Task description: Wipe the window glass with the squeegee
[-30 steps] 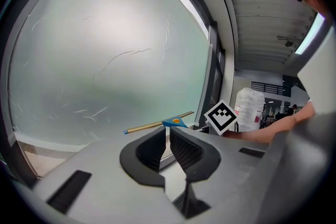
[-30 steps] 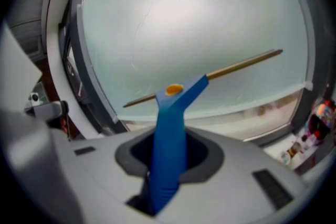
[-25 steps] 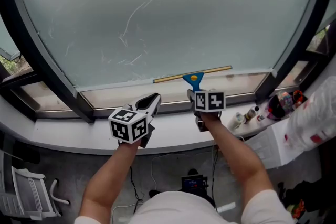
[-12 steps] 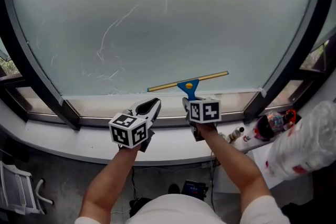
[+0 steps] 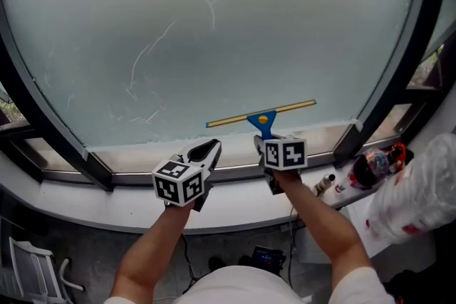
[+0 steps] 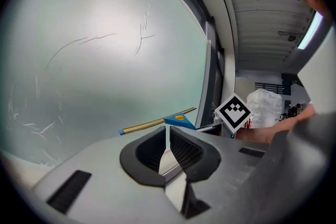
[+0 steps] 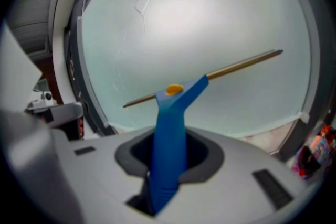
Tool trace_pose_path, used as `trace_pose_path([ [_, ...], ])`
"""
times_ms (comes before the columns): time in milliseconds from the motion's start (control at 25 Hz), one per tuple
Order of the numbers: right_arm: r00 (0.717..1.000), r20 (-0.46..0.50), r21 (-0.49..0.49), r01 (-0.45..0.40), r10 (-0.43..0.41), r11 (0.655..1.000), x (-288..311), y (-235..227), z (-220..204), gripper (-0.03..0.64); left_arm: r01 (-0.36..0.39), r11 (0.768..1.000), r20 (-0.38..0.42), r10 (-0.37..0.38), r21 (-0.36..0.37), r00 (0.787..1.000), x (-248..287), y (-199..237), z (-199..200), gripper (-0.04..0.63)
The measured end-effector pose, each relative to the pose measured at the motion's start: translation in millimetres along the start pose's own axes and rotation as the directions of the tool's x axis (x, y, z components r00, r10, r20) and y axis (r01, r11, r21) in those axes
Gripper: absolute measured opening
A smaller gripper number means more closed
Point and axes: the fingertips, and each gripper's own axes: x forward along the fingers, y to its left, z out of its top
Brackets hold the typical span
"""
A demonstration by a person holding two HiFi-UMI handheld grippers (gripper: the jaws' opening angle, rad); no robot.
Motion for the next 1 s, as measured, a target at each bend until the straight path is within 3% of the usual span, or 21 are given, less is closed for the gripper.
trace_pose_path([
  [400, 0.999, 0.051, 0.044, 0.011, -0.013, 0.999, -6, -15, 37, 0.106, 0.025, 0.999, -0.005, -0.024, 0.039, 1.000, 15, 8, 19, 0.048],
  [680, 0.996, 0.085, 0.019, 0.001, -0.002, 1.000, -13, -44, 86, 0.106, -0.003, 0.999, 0.032, 0.001, 0.040, 0.999, 46, 9, 45, 0.048],
  [1000, 0.979, 0.200, -0.022, -0.023, 0.027, 0.999, -41, -60, 164, 0.106, 0.014, 0.997, 0.076, -0.020, 0.080, 0.997, 74, -9, 88, 0.048],
])
